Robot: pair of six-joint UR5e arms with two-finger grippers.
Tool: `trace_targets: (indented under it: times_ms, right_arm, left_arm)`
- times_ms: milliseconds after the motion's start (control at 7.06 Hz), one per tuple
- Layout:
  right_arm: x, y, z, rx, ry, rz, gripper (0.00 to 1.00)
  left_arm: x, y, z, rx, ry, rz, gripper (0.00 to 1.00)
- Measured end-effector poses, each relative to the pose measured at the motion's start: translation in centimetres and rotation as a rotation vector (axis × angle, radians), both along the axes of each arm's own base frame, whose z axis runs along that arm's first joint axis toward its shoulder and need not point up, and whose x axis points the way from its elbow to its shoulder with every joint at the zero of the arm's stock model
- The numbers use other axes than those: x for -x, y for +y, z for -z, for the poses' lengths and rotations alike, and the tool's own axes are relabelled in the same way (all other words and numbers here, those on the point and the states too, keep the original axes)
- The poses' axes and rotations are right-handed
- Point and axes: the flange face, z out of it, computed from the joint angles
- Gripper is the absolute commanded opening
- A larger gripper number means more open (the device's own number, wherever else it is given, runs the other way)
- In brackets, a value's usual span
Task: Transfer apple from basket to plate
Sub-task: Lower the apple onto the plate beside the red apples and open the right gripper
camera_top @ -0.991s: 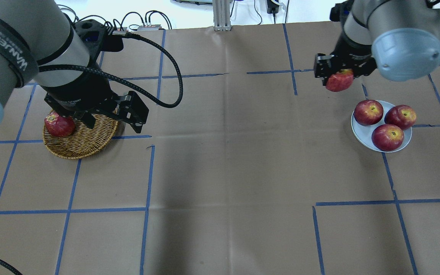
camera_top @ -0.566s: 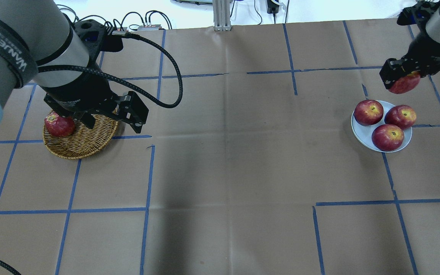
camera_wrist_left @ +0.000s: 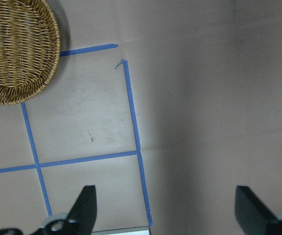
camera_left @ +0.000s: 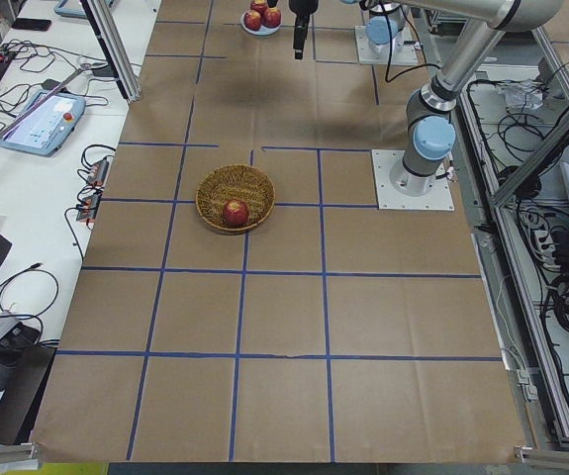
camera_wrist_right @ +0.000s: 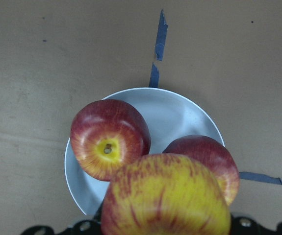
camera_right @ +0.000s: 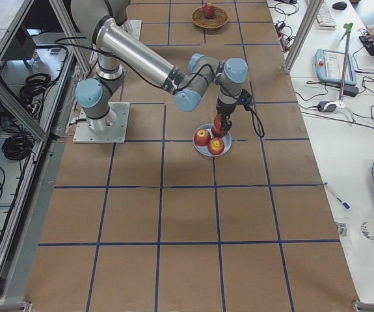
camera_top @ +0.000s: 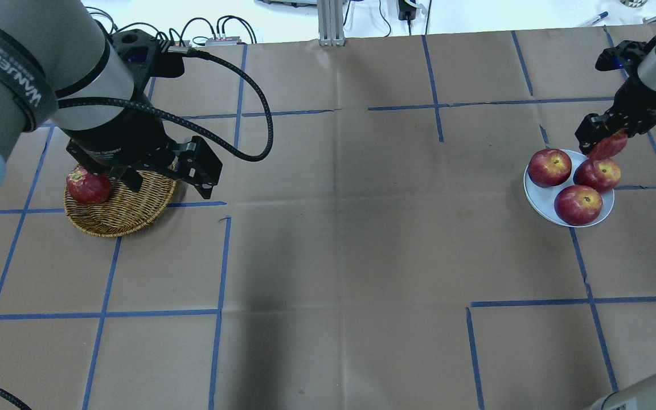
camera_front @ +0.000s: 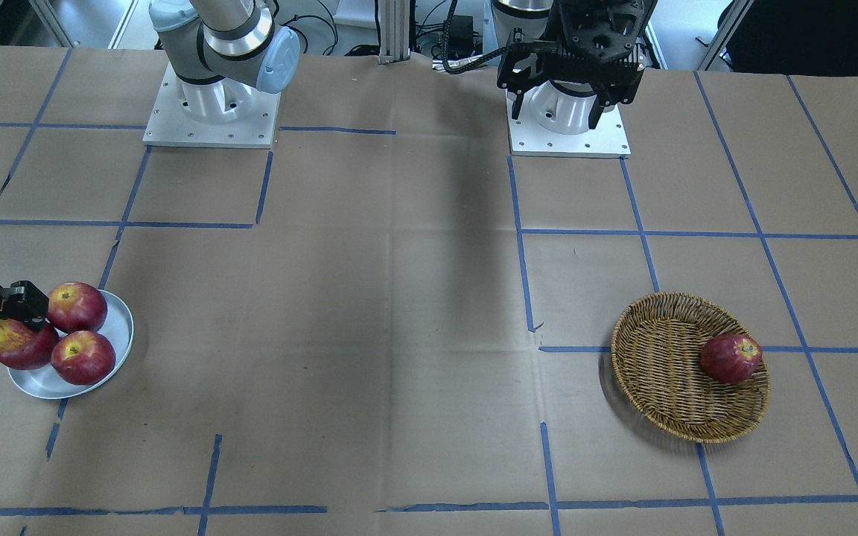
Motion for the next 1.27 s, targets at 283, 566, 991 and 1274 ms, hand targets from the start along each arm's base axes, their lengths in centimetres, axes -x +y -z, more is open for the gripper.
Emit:
trace_targets:
  times_ms: [283,566,991,1274]
  right_arm:
    - [-0.3,0.7,2.4,0.024,0.011,-0.002,0.63]
    - [-0.4,1.2,2.9,0.027,0.017,-0.004,0.63]
    - [-0.6,1.9,3.6,0.004,0.014,-0.006,0.64]
    - [-0.7,2.3,3.8,-0.005,0.016,-0.006,0.79]
  left_arm:
    - [0.0,0.0,0.0,0.0,0.0,0.0,0.99]
    - [0.0,0.0,0.0,0.0,0.0,0.0,0.99]
    - [0.1,0.1,0.0,-0.001,0.011,0.0,0.99]
    - [0.1,0.1,0.0,-0.001,0.012,-0.001,0.99]
